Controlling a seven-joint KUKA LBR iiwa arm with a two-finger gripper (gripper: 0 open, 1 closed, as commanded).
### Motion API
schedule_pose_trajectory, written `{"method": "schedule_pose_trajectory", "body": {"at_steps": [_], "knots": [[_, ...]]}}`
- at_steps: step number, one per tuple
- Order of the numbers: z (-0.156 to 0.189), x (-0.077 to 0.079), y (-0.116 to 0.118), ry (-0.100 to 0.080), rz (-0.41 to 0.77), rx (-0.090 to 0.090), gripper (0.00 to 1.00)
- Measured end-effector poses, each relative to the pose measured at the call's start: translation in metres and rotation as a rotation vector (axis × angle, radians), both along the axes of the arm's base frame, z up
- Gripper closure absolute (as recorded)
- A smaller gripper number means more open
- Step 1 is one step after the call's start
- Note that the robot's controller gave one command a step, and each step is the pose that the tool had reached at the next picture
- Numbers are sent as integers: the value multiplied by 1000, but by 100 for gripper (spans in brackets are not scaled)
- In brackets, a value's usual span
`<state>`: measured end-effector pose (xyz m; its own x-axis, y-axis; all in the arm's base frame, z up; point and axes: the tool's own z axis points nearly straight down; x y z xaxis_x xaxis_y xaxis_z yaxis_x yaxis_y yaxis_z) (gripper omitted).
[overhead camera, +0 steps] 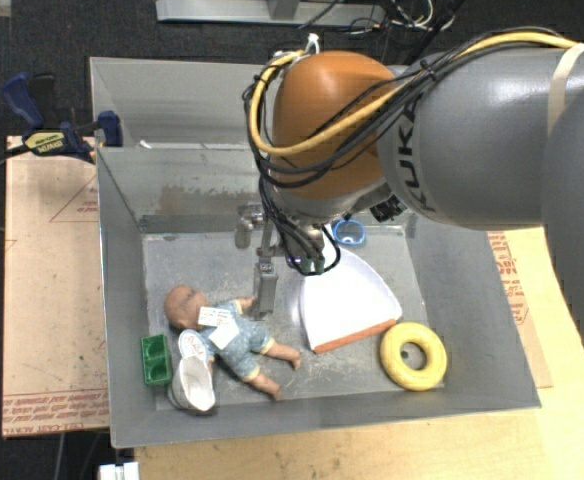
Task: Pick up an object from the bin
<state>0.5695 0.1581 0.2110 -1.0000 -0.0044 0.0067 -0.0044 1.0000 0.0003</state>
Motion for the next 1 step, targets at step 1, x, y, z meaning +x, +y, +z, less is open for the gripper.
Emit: {"method": "schedule_pose_trajectory", "body": {"at_steps": [1], "knots": [[5, 1, -1, -7, -3, 1, 0]]}}
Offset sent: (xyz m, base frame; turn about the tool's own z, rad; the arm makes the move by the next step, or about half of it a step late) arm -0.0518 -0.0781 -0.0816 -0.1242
